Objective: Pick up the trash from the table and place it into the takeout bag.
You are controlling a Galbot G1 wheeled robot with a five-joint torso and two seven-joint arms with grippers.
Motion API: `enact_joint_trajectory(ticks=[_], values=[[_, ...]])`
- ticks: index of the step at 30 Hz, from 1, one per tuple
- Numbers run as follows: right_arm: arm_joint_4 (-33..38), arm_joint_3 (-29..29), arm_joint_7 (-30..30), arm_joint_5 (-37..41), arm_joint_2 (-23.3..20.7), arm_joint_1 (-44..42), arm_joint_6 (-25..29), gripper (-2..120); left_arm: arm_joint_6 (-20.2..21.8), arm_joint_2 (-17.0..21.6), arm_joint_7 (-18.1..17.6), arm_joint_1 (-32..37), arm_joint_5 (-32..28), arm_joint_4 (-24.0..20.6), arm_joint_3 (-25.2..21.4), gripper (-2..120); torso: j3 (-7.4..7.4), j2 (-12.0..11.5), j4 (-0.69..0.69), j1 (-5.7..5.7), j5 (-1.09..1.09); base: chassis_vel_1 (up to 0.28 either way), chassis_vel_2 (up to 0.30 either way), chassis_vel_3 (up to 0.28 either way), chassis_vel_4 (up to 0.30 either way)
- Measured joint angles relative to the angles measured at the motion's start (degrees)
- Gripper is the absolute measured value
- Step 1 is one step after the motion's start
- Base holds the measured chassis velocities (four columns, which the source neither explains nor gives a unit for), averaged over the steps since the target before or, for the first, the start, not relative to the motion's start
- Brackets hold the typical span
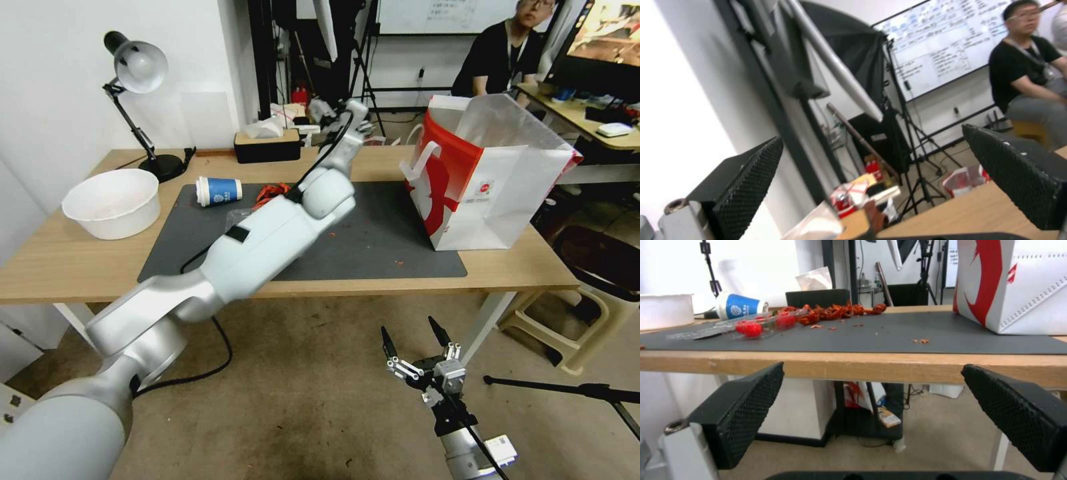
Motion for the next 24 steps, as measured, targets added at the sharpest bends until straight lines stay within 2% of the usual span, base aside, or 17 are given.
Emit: enact_joint_trajectory(ticks=[2,3,6,8,10,11,13,14,18,19,20,24], values=[[0.0,-0.1,0.0,0.0,0.0,-0.1,0.0,100,0.0,2.6,-0.2,3.3,0.5,-3.1,-1.7,100,0.00,0.0,0.00,0.00,-0.01,0.000,0.000,0.000,0.000],[0.0,-0.1,0.0,0.0,0.0,-0.1,0.0,100,0.0,2.6,-0.2,3.3,0.5,-3.1,-1.7,100,0.00,0.0,0.00,0.00,-0.01,0.000,0.000,0.000,0.000],[0.0,-0.2,-0.1,-0.1,-0.1,-0.1,0.0,100,-0.4,6.7,0.3,9.7,0.7,-8.3,-6.0,100,0.00,0.0,0.00,0.00,-0.02,0.000,0.000,0.000,0.000],[0.0,-0.2,-0.1,-0.2,-0.1,-0.1,0.0,100,-0.6,7.7,0.5,11.3,0.8,-9.4,-7.2,100,0.00,0.0,0.01,0.00,-0.01,0.000,0.000,0.000,0.000],[-0.1,-0.5,-0.1,-0.4,-0.1,0.0,0.0,100,-1.0,10.1,1.0,16.4,1.1,-12.5,-11.0,100,0.00,0.0,0.00,-0.01,-0.02,0.000,0.000,0.000,0.000],[-0.1,-0.5,-0.1,-0.4,-0.1,0.0,0.0,100,-1.0,10.1,1.0,16.4,1.1,-12.5,-11.0,100,0.00,0.0,0.00,-0.01,-0.02,0.000,0.000,0.000,0.000],[-0.1,-0.9,-0.1,-0.6,0.1,0.1,0.0,100,-1.8,12.4,1.6,22.2,1.8,-15.4,-15.3,100,0.00,0.0,0.00,0.00,0.00,0.000,0.000,0.000,0.000],[-0.1,-0.9,-0.1,-0.6,0.1,0.1,0.0,100,-1.8,12.4,1.6,22.2,1.8,-15.4,-15.3,100,0.00,0.0,0.00,0.00,0.00,0.000,0.000,0.000,0.000],[-0.2,-1.6,-0.1,-0.8,-0.1,0.6,-0.2,100,-3.3,15.7,3.9,32.4,3.1,-20.2,-22.8,100,0.00,0.0,0.00,-0.01,-0.01,0.000,0.000,0.000,0.000],[-0.2,-1.6,-0.1,-0.8,-0.1,0.6,-0.2,100,-3.3,15.7,3.9,32.4,3.1,-20.2,-22.8,100,0.00,0.0,0.00,-0.01,-0.01,0.000,0.000,0.000,0.000],[-0.3,-1.8,-0.1,-0.7,-0.3,0.8,-0.3,100,-4.0,16.5,4.0,35.6,3.4,-21.3,-25.1,100,0.00,0.0,0.02,-0.01,0.00,0.000,0.000,0.000,0.000],[-0.6,-1.8,-0.1,-0.4,-0.6,0.9,-0.3,100,-5.5,17.3,4.2,40.5,4.3,-23.1,-28.7,100,0.00,0.0,0.00,-0.01,0.00,0.000,0.000,0.000,0.000]])
